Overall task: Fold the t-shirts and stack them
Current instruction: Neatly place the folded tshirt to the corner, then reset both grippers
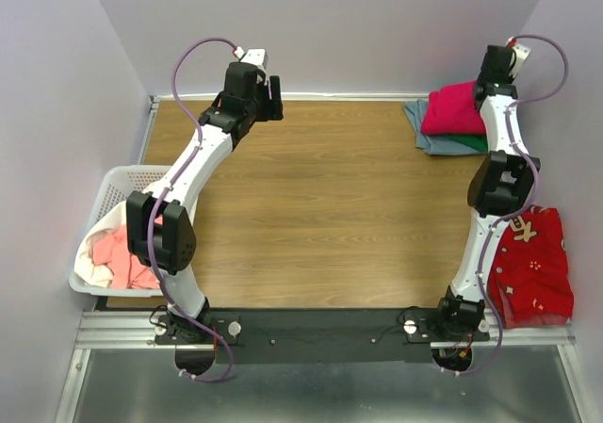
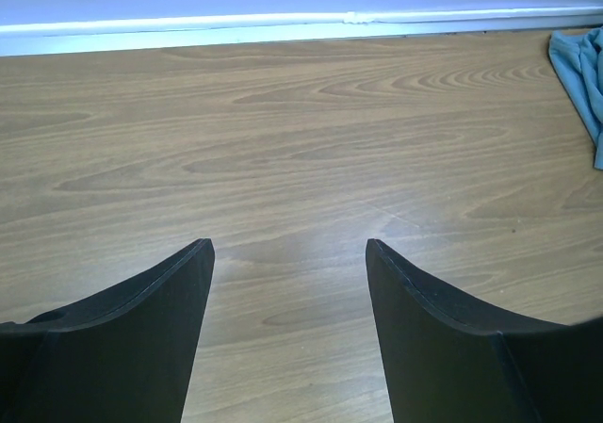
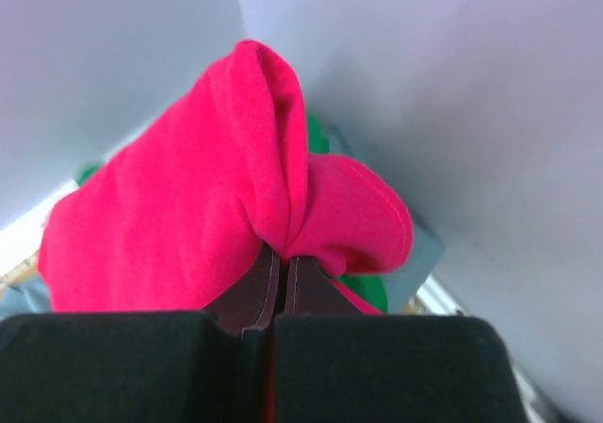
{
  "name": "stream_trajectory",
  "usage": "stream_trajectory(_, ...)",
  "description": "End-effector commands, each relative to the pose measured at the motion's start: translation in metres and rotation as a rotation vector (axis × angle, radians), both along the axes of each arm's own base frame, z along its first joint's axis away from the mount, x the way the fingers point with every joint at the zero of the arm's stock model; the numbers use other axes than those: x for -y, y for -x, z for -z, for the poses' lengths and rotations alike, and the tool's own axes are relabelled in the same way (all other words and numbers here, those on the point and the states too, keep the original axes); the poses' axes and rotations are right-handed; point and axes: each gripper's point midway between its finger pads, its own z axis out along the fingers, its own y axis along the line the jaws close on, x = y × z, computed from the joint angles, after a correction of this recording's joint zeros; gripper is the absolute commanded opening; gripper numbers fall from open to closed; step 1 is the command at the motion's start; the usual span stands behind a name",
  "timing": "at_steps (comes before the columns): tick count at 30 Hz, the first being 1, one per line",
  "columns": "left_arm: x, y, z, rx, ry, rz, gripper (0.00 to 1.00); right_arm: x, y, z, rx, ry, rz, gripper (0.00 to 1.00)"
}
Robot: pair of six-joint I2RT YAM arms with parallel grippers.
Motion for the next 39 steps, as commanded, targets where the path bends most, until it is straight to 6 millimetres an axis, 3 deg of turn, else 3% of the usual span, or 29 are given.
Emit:
stream_trajectory(1, 0.003, -0.006, -0.003, 0.007, 0.006, 0.021, 0.75, 0.002, 0.022, 0.073, -0.113, -0.074, 0.080, 0.01)
stream_trajectory(3, 0.004, -0.006, -0.002, 0.003, 0.007, 0.025, 0.75, 0.001, 0.030, 0.096, -0.170, -0.089, 0.097, 0.17)
stream_trajectory(5, 0.004, -0.006, -0.002, 0.005, 0.006, 0.029, 0.75, 0.001, 0.033, 0.106, -0.200, -0.097, 0.108, 0.50)
stream_trajectory(8, 0.005, -0.007, -0.001, 0.002, 0.005, 0.036, 0.75, 0.004, 0.033, 0.105, -0.222, -0.094, 0.129, 0.66)
stream_trajectory(10, 0.006, -0.007, -0.001, 0.002, 0.005, 0.036, 0.75, 0.005, 0.034, 0.098, -0.210, -0.090, 0.139, 0.67)
stream_trajectory(15, 0.005, -0.007, 0.001, -0.001, 0.004, 0.036, 0.75, 0.007, 0.035, 0.059, -0.133, -0.081, 0.161, 0.66)
stream_trajectory(23, 0.005, -0.007, -0.001, 0.024, 0.002, 0.040, 0.75, -0.016, 0.031, 0.007, -0.026, -0.134, 0.068, 0.64)
stream_trajectory(26, 0.010, -0.005, -0.008, 0.054, 0.018, 0.073, 0.78, -0.036, 0.034, -0.013, -0.002, -0.141, 0.014, 0.64)
stream_trajectory(31, 0.012, -0.003, -0.017, 0.099, 0.030, 0.095, 0.80, -0.095, 0.039, -0.042, 0.028, -0.149, -0.137, 0.64)
stream_trajectory(36, 0.014, -0.002, -0.013, 0.091, 0.021, 0.111, 0.80, -0.160, 0.057, -0.044, 0.012, -0.211, -0.291, 0.65)
stream_trajectory(39, 0.012, 0.000, -0.014, 0.093, 0.020, 0.105, 0.81, -0.220, 0.071, -0.039, -0.011, -0.249, -0.424, 0.65)
